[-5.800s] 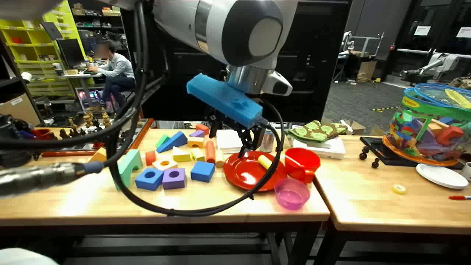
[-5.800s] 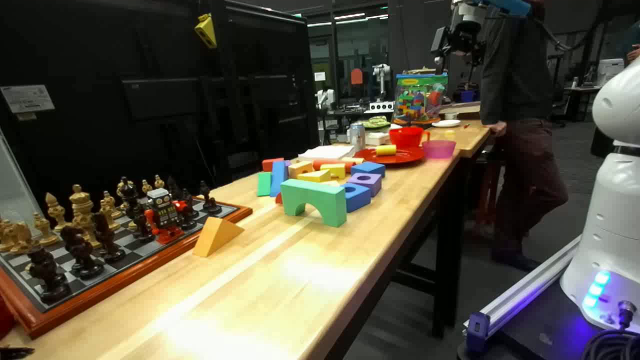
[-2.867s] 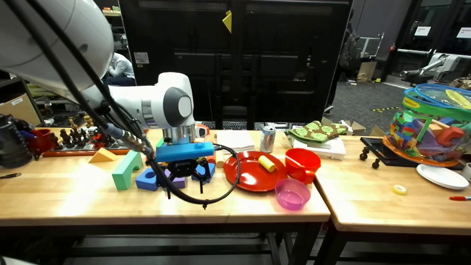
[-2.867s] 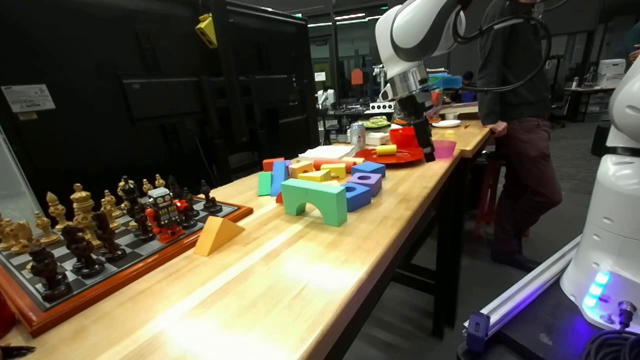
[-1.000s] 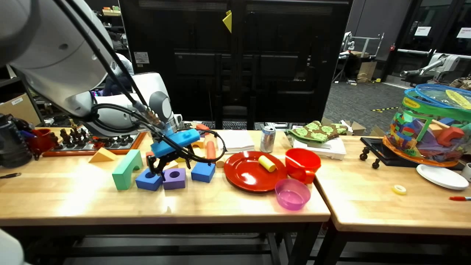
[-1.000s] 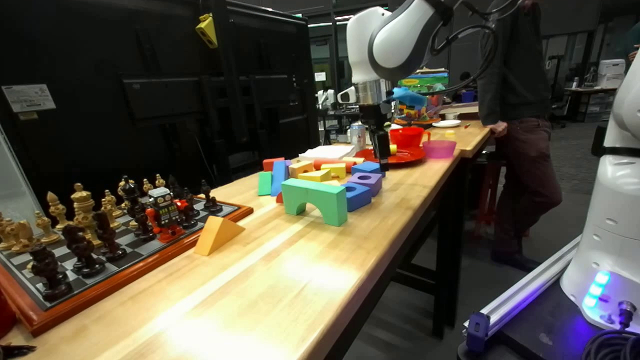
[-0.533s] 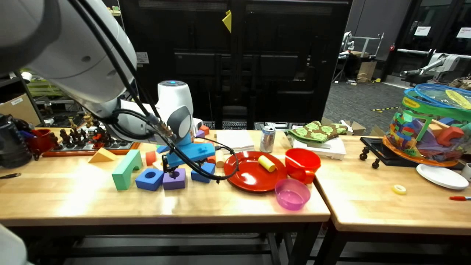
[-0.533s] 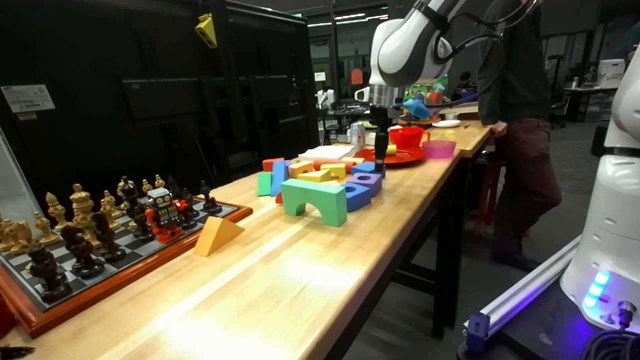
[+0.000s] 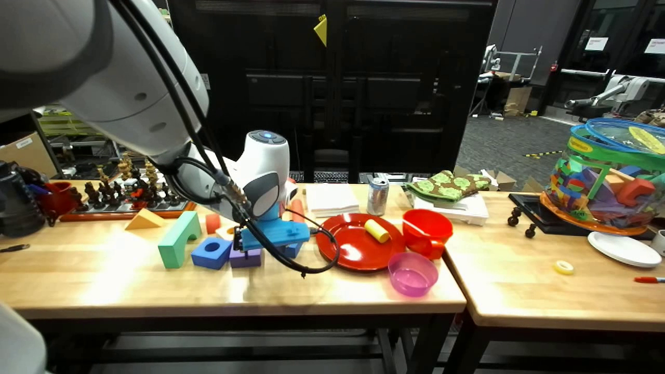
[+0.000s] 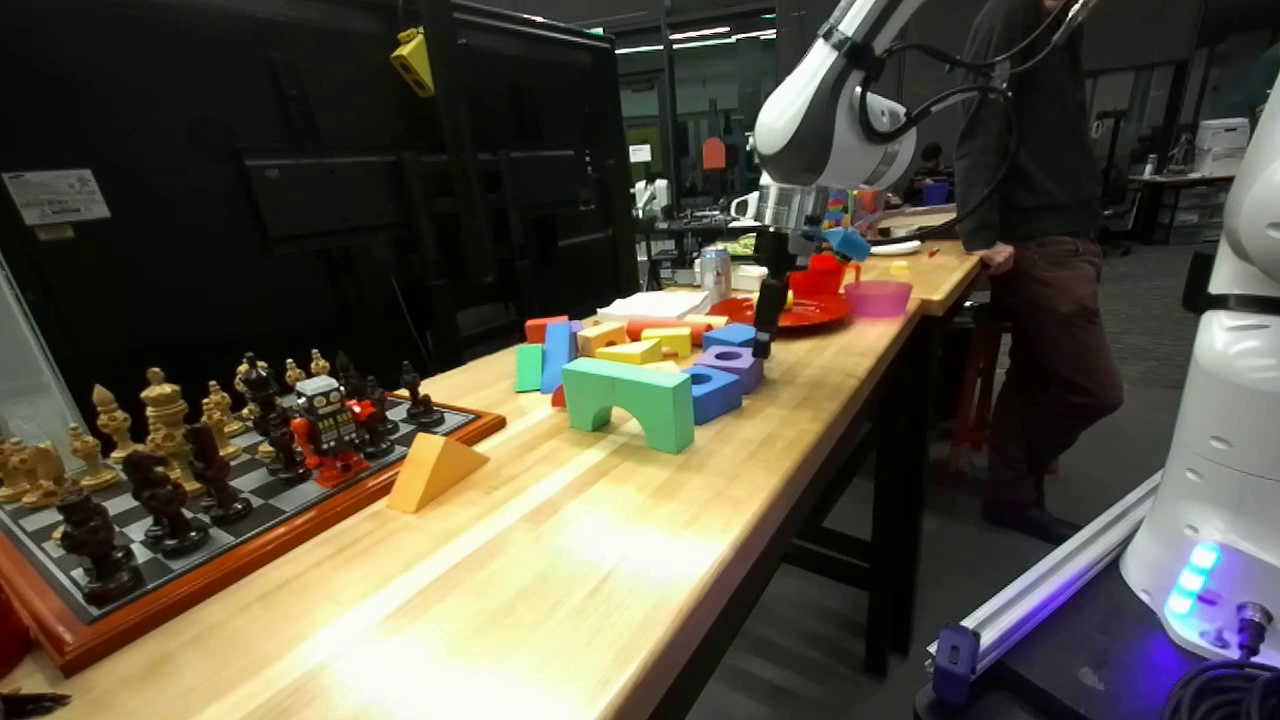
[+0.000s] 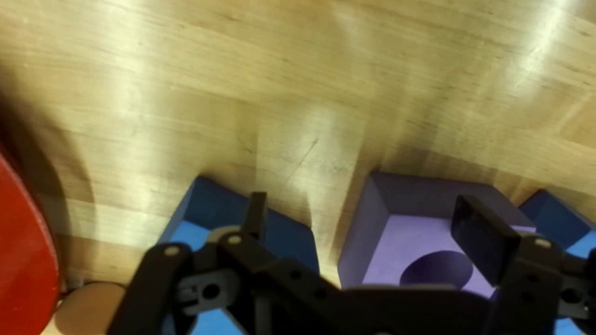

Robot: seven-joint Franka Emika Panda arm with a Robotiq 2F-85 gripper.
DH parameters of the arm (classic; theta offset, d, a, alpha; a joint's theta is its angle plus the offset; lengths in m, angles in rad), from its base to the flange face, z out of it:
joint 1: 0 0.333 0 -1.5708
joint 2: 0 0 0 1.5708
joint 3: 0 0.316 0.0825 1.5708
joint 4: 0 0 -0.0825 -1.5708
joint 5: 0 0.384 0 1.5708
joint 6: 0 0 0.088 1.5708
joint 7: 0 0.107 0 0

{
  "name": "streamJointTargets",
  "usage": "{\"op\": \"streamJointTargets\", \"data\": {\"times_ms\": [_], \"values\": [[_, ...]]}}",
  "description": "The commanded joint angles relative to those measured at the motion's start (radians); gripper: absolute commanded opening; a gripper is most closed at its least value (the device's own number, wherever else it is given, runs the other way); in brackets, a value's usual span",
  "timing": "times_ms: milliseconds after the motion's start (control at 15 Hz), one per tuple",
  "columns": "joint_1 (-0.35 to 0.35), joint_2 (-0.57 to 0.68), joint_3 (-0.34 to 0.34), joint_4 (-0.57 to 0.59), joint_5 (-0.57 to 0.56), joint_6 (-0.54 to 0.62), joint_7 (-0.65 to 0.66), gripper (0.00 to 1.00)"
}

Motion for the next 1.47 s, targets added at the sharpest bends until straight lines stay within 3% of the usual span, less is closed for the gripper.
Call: {"op": "streamJointTargets", "data": {"times_ms": [0, 600, 1400], "values": [[0.001, -0.008, 0.003, -0.012, 0.068, 0.008, -0.054, 1.00], [0.014, -0.030, 0.011, -0.001, 0.179, -0.036, -0.152, 1.00], [0.015, -0.018, 0.030, 0.047, 0.203, -0.092, -0.184, 1.00]]}}
